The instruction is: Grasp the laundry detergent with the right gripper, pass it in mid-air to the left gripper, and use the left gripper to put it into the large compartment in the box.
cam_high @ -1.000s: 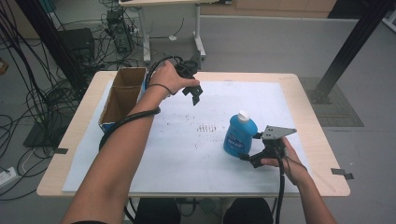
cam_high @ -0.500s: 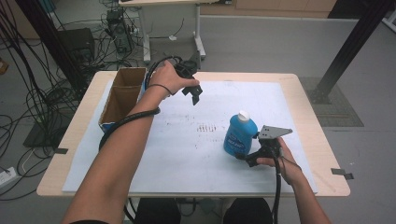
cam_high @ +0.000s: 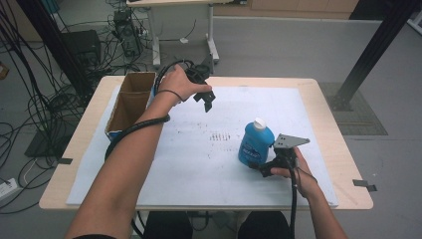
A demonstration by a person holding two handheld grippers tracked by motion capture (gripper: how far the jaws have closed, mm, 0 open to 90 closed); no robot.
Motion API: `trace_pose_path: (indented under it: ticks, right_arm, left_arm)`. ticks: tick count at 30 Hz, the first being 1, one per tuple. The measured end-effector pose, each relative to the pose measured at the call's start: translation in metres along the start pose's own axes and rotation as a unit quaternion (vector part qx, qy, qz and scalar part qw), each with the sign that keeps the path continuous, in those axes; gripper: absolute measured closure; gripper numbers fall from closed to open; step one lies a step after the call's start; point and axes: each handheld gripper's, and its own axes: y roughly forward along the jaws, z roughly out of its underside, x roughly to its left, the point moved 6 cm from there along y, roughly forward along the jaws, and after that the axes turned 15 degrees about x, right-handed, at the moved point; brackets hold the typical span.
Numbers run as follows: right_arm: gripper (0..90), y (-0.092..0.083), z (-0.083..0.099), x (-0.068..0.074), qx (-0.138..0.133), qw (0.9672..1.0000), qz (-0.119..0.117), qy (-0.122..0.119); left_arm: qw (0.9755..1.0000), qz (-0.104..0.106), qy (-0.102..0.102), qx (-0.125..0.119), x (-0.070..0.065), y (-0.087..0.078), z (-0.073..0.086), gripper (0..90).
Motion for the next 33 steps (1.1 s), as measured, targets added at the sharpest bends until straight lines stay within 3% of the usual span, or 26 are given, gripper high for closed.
trace_pose_path:
  ticks: [19, 33]
  right_arm:
    - [13.8, 0.0074, 0.0048, 0.0028, -0.023, 0.9997, 0.003, 0.006]
    - [30.1, 0.0087, 0.0046, 0.0046, -0.028, 0.9995, 0.016, -0.002]
  left_arm:
    - [1.0, 0.004, 0.003, -0.002, -0.0018, -0.0006, 0.0, 6.8]
    - [1.0, 0.004, 0.003, -0.004, -0.002, -0.0035, 0.0016, 6.8]
